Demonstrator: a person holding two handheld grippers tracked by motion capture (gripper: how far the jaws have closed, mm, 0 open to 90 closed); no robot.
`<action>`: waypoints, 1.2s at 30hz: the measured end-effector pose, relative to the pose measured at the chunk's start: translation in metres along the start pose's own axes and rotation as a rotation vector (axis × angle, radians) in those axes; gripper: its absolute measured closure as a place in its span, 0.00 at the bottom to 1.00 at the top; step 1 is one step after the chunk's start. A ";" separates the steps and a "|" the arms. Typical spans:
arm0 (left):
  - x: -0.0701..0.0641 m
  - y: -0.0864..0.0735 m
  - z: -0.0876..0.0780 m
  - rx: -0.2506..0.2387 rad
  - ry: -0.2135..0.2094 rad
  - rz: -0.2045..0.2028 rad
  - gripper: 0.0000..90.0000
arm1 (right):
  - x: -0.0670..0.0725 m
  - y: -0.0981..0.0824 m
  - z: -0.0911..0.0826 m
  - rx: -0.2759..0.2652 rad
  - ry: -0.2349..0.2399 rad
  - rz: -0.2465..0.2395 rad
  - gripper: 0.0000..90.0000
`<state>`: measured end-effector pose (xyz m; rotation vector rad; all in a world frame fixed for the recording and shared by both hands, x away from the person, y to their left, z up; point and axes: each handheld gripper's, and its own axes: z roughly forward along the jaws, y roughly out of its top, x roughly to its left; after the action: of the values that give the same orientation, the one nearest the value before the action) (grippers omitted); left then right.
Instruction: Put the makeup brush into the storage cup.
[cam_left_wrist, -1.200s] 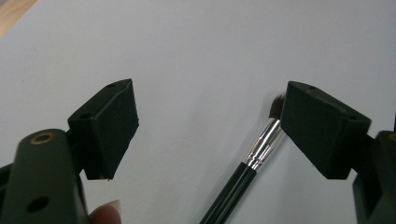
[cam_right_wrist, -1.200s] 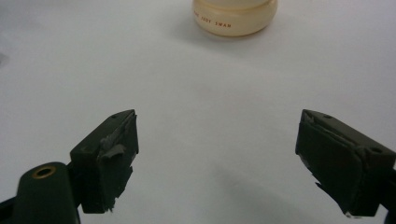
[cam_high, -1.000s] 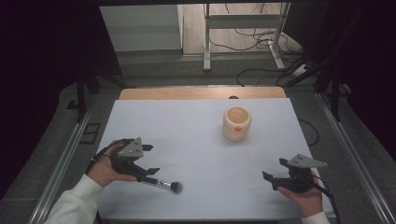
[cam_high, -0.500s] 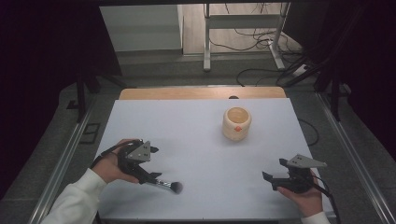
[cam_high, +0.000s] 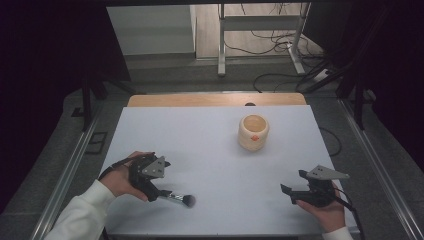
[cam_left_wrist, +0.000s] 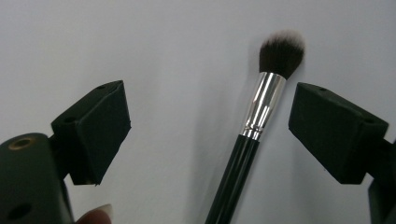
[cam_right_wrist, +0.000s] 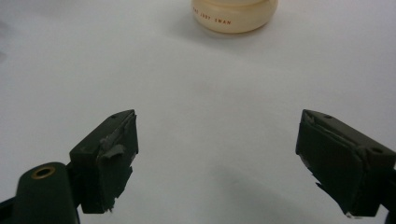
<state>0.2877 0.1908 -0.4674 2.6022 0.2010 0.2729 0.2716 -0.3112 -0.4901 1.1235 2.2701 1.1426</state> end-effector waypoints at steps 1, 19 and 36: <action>0.000 0.000 0.001 -0.001 -0.008 0.004 0.15 | 0.000 0.000 0.000 0.000 0.000 0.000 0.15; 0.000 -0.001 0.015 0.027 -0.049 0.001 0.11 | 0.001 0.000 0.000 0.002 0.008 -0.009 0.15; -0.005 0.003 0.033 0.058 -0.091 0.036 0.14 | 0.001 -0.001 0.000 0.005 0.010 -0.009 0.15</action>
<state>0.2910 0.1713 -0.4949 2.6711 0.1323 0.1633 0.2708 -0.3105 -0.4909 1.1112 2.2844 1.1422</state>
